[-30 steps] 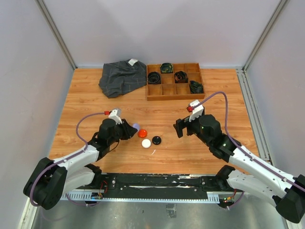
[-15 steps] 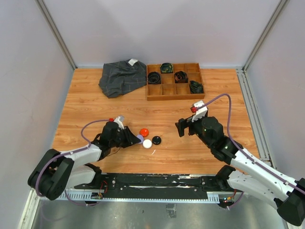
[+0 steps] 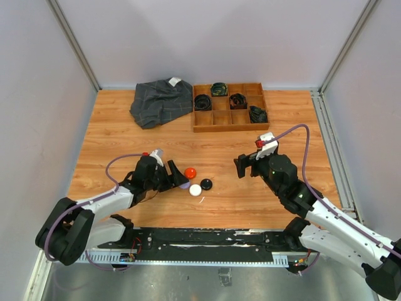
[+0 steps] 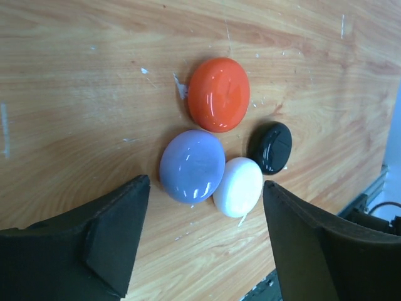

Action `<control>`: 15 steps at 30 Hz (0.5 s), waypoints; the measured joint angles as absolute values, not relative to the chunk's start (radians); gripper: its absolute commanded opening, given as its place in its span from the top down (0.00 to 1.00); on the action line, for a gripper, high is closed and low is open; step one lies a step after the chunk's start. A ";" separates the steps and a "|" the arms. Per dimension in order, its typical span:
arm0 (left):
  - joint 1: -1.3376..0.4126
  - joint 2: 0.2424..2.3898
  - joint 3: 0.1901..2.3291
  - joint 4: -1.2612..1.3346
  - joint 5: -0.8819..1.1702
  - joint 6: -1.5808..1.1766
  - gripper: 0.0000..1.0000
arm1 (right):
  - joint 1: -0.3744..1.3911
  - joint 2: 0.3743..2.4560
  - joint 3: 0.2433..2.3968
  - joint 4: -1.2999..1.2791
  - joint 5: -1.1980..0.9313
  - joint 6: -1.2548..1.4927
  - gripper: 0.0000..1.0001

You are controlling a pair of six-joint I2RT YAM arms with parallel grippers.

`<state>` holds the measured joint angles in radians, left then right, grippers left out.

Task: Insert the wireless bluetooth earbuds into the charging case
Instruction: Place the charging case at the center of the board.

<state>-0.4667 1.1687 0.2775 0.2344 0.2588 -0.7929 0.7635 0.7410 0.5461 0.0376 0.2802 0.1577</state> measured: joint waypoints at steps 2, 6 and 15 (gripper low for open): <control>-0.467 1.137 0.289 0.183 0.216 -0.785 0.08 | 0.764 0.738 0.546 0.029 0.289 0.158 0.01; -0.466 1.060 0.328 0.036 0.105 -0.770 0.04 | 0.764 0.731 0.546 -0.004 0.310 0.159 0.01; -0.466 0.782 0.507 -0.238 -0.110 -0.690 0.01 | 0.764 0.667 0.622 -0.170 0.355 0.180 0.01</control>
